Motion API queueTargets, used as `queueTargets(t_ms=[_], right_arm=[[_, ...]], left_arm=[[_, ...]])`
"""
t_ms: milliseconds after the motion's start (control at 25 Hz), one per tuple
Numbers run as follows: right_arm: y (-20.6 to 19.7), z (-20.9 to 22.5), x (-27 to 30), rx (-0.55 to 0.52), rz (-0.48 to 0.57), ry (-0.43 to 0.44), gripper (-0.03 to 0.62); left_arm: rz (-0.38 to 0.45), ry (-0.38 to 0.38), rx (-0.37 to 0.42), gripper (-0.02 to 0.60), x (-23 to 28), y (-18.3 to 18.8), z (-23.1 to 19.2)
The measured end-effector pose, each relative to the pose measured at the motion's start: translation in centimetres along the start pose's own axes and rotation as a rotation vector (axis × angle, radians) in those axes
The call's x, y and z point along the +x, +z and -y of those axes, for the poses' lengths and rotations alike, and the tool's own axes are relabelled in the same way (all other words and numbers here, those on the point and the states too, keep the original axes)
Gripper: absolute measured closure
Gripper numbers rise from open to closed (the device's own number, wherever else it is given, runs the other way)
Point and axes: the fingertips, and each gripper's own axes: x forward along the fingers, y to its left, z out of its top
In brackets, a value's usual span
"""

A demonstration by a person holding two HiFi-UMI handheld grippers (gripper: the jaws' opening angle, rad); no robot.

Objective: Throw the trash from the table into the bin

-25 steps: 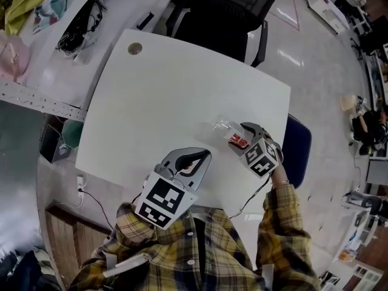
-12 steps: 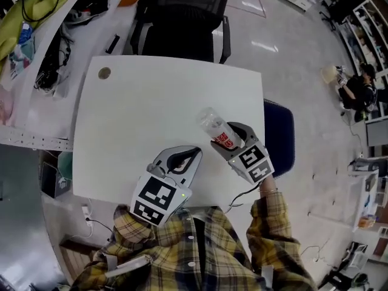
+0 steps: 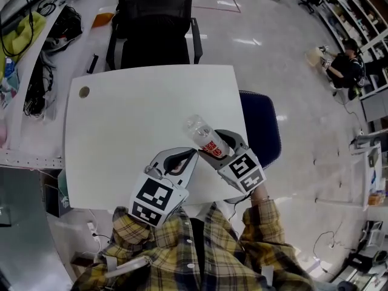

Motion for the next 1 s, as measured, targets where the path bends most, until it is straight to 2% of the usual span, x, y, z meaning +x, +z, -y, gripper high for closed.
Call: queueTargets(t_ms=[360,640,840,1000], right_arm=[[-5.5,1.8,-8.7,0.035,0.034,-0.016,0.295],[-12.6,5.0,-19.2,0.08,0.057,-0.075,0.295],[-17.9,5.5,-26.3,0.106,0.056,-0.137,0.295],[-22.1,5.0,-32.6,0.11,0.052,-0.156,0.295]], left_arm=[[0.0,0.018,0.001,0.574,4.5,0.0,8.7],[-0.016,-0.041,0.034,0.574,10.3,0.0,19.3],[-0.011,-0.088,0.055,0.574,12.8,-0.4,26.8],[-0.006,-0.087,0.042,0.574,15.0,-0.8,33.3]])
